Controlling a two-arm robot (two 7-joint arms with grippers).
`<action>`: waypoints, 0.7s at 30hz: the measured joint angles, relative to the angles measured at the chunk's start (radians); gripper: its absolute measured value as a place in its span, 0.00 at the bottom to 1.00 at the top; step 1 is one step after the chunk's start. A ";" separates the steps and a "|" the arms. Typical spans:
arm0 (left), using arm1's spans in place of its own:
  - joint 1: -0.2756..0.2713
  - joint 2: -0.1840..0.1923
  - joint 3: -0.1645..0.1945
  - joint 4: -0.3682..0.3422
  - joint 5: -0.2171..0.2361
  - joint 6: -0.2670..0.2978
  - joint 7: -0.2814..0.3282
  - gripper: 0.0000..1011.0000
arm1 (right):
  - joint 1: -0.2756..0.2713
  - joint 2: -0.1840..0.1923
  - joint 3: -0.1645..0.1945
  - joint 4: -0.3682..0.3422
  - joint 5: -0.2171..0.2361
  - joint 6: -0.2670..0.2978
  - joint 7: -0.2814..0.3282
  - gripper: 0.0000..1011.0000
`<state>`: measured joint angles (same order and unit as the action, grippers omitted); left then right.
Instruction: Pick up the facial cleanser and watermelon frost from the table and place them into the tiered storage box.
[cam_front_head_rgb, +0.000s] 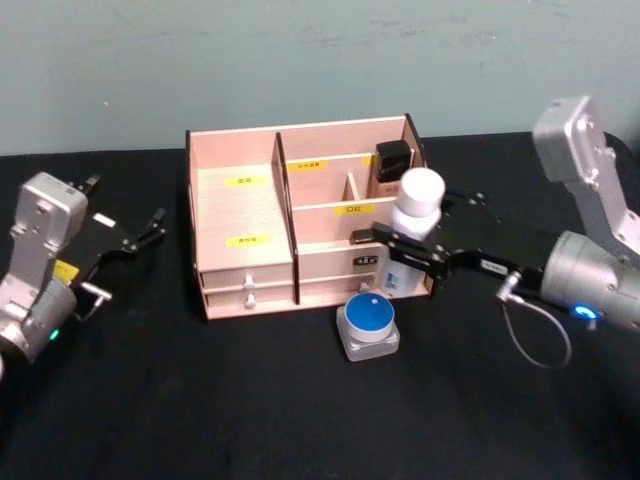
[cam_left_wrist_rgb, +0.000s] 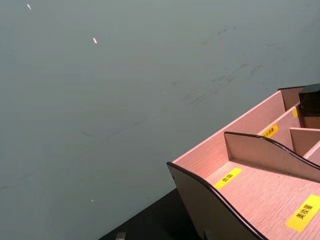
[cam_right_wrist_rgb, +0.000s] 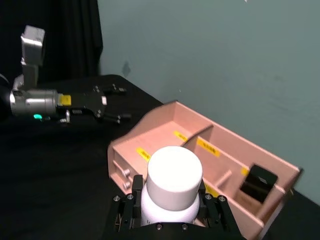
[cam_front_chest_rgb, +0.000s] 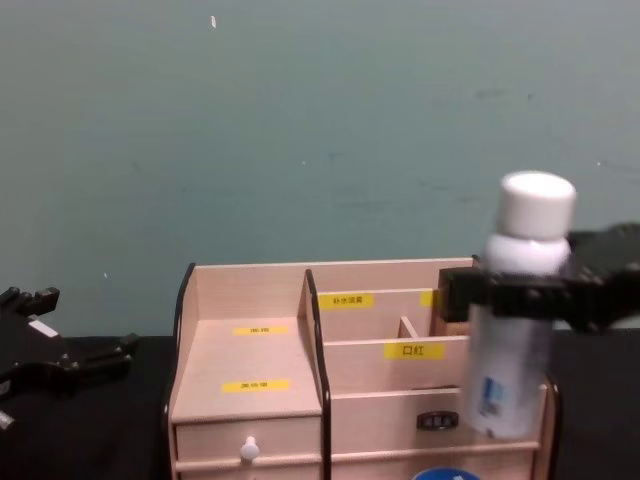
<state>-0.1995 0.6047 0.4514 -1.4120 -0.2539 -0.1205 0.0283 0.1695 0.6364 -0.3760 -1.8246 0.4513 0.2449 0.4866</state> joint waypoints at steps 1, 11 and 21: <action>0.000 0.000 0.000 0.000 0.000 0.000 0.000 1.00 | 0.011 -0.005 -0.007 0.000 0.000 0.003 0.000 0.60; 0.000 0.000 0.000 0.000 0.000 0.000 0.000 1.00 | 0.148 -0.093 -0.079 0.077 -0.026 0.042 -0.034 0.60; 0.000 0.000 0.000 0.000 0.000 0.000 0.000 1.00 | 0.265 -0.209 -0.119 0.215 -0.075 0.055 -0.098 0.60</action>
<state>-0.1995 0.6047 0.4514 -1.4119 -0.2539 -0.1205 0.0283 0.4346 0.4278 -0.4954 -1.6098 0.3766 0.3001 0.3884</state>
